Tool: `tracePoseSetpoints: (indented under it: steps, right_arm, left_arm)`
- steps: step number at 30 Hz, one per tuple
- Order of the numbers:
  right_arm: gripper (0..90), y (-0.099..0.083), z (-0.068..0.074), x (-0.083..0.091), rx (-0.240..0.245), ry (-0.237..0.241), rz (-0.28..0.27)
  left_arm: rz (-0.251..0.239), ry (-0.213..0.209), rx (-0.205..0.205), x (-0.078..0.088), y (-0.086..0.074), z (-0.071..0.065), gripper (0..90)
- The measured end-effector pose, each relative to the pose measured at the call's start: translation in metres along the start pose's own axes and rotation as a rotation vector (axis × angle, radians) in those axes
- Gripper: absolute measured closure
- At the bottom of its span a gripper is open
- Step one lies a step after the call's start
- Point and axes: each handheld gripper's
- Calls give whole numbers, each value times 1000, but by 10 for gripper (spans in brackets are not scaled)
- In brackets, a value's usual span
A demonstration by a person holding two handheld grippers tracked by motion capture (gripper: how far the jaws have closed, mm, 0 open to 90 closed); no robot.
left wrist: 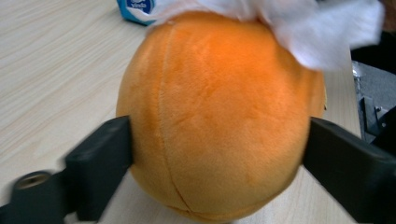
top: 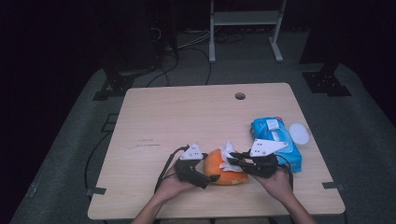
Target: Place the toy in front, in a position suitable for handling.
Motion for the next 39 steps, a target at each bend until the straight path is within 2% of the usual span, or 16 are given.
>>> tracePoseSetpoints:
  steps: [2, 4, 5, 8, 9, 10, 14, 18, 20, 21, 23, 27, 32, 34, 37, 39]
  right_arm:
    - [772, -1, -1, 2, -2, -6, -2]
    - [773, 0, 1, 1, 5, -10, -3]
    - [772, 3, 7, -1, 31, 3, -8]
    - [772, 8, 17, -9, 61, 38, -9]
    - [772, 8, 17, -9, 61, 38, -9]
    - [773, 12, 24, -15, 85, 59, -2]
    - [774, 14, 24, -15, 92, 51, 11]
    - [774, 5, 6, -2, 39, -3, 3]
    - [774, 3, 2, 1, 29, -9, -2]
    - [774, 2, -1, 4, 14, -16, -6]
    - [774, 2, -1, 4, 23, -26, 2]
    - [774, 5, 4, 3, 38, -22, -3]
    - [774, 13, 19, -5, 66, 51, -40]
    - [774, 17, 27, -14, 84, 78, -23]
    - [775, 18, 29, -19, 107, 67, 7]
    - [775, 18, 24, -14, 89, 50, -6]
  left_arm:
    - [-17, 13, -17, 3, 2, -2, 226]
    - [-19, 19, -23, 4, 4, -2, 263]
    - [-31, 25, -35, 6, 6, -4, 283]
    - [-45, 33, -82, 9, 12, -13, 304]
    - [-45, 33, -82, 9, 12, -13, 309]
    - [-46, 31, -95, 11, 14, -15, 310]
    - [-51, 24, -79, 11, 12, -13, 292]
    - [-19, 27, -36, 4, 9, -8, 124]
    - [-7, 22, -23, 2, 8, -7, 94]
    - [-1, 12, -4, -1, 6, -5, 101]
    - [1, 8, -3, -1, 5, -5, 174]
    - [-33, 29, -42, 6, 7, -7, 304]
    - [-72, 39, -87, 14, 16, -14, 325]
    - [-69, 41, -94, 13, 16, -16, 325]
    - [-66, 35, -90, 13, 14, -15, 324]
    - [-63, 35, -90, 13, 13, -13, 319]
Point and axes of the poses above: each handheld gripper's, and its own axes: x roughly backward along the jaws, y roughly out of its top, z roughly to its left, and after that the axes turned 13 degrees about y, right-handed
